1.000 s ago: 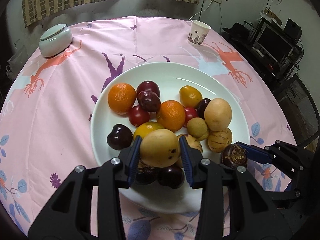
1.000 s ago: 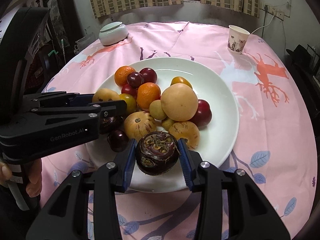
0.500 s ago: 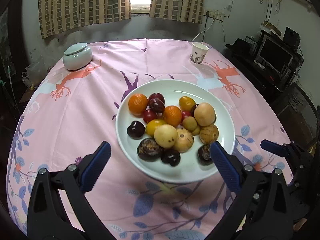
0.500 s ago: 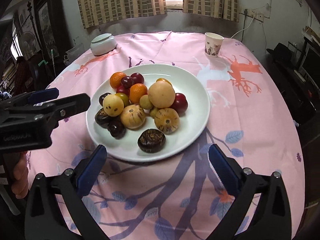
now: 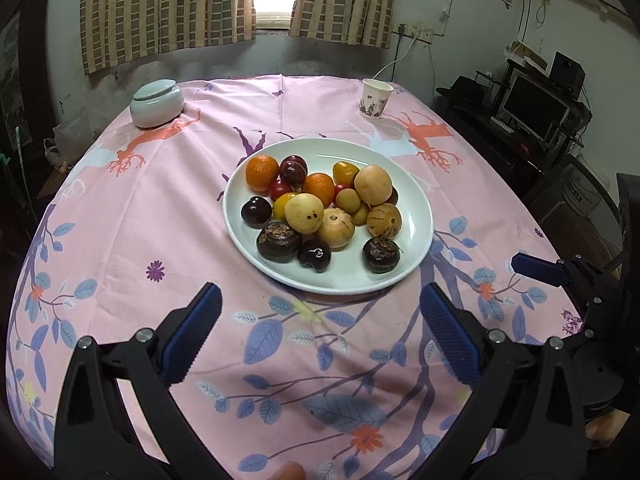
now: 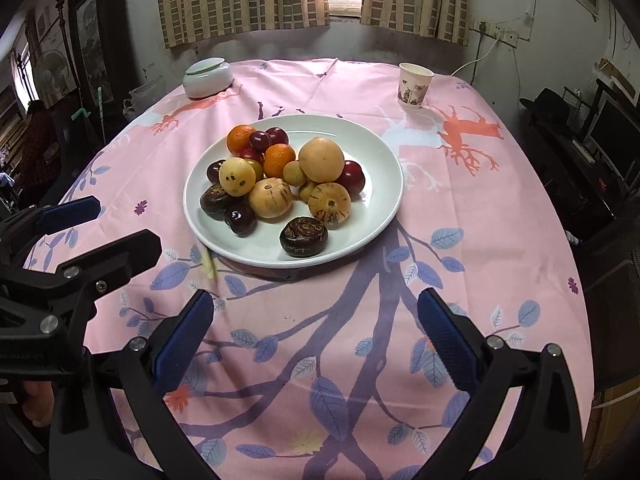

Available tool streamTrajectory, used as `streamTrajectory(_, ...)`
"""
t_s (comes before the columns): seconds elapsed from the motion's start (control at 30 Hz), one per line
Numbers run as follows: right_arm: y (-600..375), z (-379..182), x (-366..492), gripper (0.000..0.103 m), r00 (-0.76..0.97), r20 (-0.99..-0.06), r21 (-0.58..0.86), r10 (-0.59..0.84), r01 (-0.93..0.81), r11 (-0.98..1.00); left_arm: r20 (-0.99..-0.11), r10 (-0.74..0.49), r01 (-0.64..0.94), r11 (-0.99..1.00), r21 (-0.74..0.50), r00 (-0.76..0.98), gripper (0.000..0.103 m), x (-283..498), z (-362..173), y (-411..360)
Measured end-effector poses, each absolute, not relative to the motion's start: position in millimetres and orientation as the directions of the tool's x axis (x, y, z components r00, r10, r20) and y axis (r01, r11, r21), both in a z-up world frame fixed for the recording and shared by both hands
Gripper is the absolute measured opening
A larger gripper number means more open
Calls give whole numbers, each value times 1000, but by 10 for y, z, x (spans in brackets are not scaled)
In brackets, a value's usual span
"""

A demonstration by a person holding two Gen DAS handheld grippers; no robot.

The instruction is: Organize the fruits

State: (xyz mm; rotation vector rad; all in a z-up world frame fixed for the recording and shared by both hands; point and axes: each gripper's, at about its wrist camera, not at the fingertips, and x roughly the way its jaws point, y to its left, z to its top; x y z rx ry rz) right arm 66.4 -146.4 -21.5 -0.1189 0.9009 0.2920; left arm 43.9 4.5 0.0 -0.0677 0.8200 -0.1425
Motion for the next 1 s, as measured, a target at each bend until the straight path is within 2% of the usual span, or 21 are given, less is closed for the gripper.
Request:
streamTrajectory(0.87, -1424, -193, 654, 102, 589, -790, -6, 174, -290, 957, -723, -121, 74, 993, -96, 680, 101, 477, 21, 149)
streamTrajectory(1.0, -1423, -191, 655, 102, 589, -790, -6, 173, -290, 957, -708, -59, 41, 998, -42, 704, 101, 488, 45, 139)
